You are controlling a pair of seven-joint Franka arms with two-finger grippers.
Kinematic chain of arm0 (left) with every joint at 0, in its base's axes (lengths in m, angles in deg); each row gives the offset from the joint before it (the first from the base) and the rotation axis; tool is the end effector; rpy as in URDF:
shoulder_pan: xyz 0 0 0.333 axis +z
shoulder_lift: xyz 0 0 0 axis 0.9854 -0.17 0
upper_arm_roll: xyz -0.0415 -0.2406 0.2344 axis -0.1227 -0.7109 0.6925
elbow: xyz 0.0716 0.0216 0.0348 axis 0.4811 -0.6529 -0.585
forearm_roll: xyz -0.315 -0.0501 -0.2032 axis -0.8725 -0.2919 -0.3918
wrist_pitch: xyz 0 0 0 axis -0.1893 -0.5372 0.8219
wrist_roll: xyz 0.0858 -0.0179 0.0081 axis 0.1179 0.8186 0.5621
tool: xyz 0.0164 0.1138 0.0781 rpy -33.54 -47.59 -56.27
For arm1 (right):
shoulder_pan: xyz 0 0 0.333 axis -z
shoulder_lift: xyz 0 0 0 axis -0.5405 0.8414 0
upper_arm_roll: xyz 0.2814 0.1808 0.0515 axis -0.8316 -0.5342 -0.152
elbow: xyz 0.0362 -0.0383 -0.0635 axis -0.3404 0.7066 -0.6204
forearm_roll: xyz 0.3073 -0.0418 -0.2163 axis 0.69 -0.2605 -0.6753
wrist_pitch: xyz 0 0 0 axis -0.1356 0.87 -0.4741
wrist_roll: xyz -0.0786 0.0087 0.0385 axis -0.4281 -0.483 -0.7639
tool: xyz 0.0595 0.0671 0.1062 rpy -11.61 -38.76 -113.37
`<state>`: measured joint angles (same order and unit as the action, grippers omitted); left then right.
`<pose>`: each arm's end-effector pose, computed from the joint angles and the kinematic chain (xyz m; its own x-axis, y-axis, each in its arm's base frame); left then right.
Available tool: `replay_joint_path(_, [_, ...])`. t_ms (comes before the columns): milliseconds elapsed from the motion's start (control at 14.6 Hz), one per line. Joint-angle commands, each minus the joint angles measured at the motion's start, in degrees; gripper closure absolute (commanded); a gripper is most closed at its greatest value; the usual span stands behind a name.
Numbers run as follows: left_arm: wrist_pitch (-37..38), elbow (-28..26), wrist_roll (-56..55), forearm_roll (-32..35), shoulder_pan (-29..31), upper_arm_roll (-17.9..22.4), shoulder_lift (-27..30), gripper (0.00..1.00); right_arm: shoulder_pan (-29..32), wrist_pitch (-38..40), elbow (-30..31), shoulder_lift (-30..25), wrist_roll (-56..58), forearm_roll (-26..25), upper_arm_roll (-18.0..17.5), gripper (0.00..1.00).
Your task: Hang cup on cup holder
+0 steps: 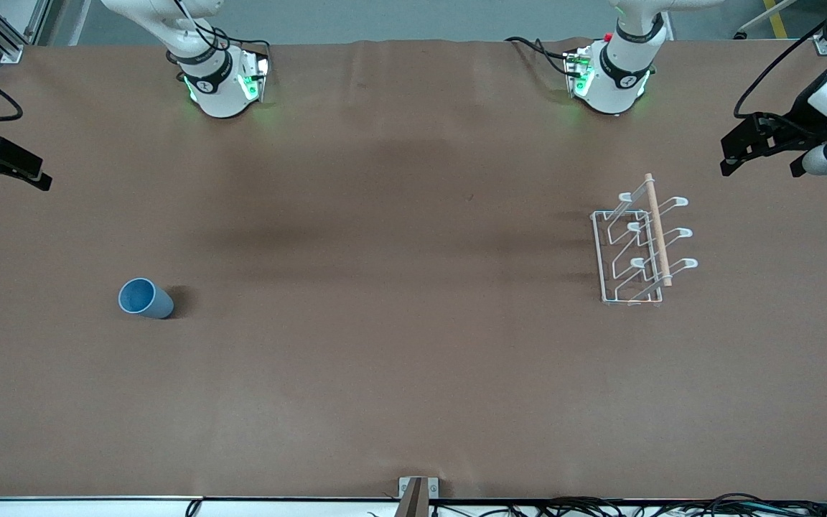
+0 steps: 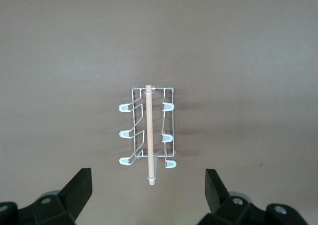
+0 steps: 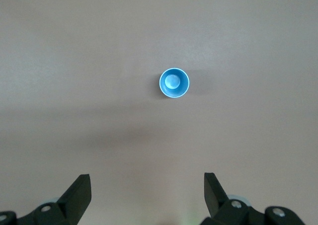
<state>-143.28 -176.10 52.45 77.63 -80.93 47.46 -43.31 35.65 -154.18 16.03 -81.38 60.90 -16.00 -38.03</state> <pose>0.5153 -0.0682 0.6485 0.9981 -0.0527 0.0313 -0.0524 -0.9986 -0.0105 0.5270 -0.0316 0.6343 0.9968 -0.0717 -0.0365 -0.0725 -0.9971 -0.0219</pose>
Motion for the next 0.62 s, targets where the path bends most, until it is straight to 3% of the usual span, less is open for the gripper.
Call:
replay_joint_path(0, [1.17, 1.30, 1.23, 0.82, 0.10, -0.21, -0.49, 0.00, 0.94, -0.20, 0.02, 0.03, 0.89, 0.59, -0.50, 0.00])
replay_joint_path(412, [1.17, 1.56, 1.15, 0.73, 0.10, -0.30, -0.57, 0.00, 1.02, -1.60, 0.20, 0.82, 0.97, 0.59, -0.50, 0.00])
replay_joint_path(549, [1.17, 1.56, 1.32, 0.12, 0.19, -0.21, -0.57, 0.00, 1.55, -4.31, 3.34, 1.26, 0.97, 0.59, -0.41, 0.00])
